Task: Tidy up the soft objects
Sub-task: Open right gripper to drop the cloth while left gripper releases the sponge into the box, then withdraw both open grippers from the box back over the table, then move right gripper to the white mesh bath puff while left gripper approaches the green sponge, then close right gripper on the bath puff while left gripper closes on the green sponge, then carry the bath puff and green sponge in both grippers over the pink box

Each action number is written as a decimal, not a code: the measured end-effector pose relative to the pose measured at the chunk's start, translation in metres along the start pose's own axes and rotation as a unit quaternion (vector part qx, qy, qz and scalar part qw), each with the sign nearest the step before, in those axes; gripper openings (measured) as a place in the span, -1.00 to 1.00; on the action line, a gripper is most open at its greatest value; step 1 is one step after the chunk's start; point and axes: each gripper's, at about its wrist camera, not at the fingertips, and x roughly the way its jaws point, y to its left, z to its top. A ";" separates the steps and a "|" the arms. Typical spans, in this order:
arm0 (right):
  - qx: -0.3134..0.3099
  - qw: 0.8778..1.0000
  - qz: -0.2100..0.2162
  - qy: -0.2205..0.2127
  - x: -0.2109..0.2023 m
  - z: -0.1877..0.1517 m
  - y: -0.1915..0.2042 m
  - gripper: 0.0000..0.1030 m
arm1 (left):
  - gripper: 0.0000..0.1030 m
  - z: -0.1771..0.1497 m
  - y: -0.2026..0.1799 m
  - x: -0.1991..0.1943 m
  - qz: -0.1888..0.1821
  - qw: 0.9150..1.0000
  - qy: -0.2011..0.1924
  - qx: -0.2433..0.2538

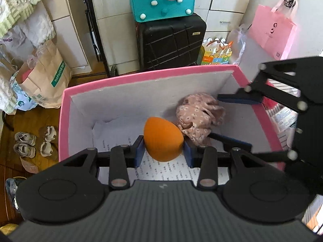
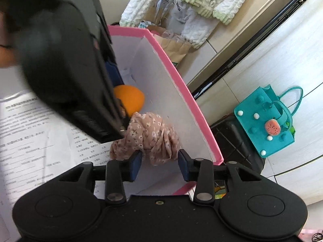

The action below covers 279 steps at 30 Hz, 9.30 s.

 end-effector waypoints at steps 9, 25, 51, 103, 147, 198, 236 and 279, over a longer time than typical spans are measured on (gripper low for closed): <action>0.031 0.999 0.029 -0.030 -0.022 -0.015 -0.005 -0.14 | -0.07 0.004 -0.001 0.019 0.023 1.000 0.016 -0.009; 0.122 0.987 0.086 -0.057 -0.070 -0.029 -0.005 -0.14 | 0.47 -0.013 -0.013 -0.047 0.040 0.999 0.002 0.031; 0.194 0.973 0.079 -0.097 -0.222 -0.064 0.031 0.16 | 0.83 -0.094 -0.063 -0.206 0.034 0.993 -0.076 0.088; 0.310 0.948 -0.023 -0.073 -0.240 -0.267 0.117 0.62 | 0.85 -0.227 -0.156 -0.173 -0.064 0.979 -0.128 0.144; 0.303 0.945 0.016 -0.123 -0.110 -0.256 -0.003 0.62 | 0.42 -0.173 -0.261 0.003 -0.046 0.967 -0.183 0.170; 0.365 0.923 0.079 -0.093 -0.112 -0.238 0.001 -0.53 | -0.10 -0.171 -0.219 -0.016 -0.077 0.985 -0.093 0.123; 0.370 0.918 0.124 -0.075 -0.150 -0.230 0.025 -0.53 | -0.32 -0.181 -0.202 -0.080 -0.100 0.970 -0.077 0.208; 0.200 0.961 0.120 -0.146 -0.152 -0.064 0.042 -0.52 | -0.31 -0.128 -0.056 -0.136 0.006 0.982 -0.128 0.142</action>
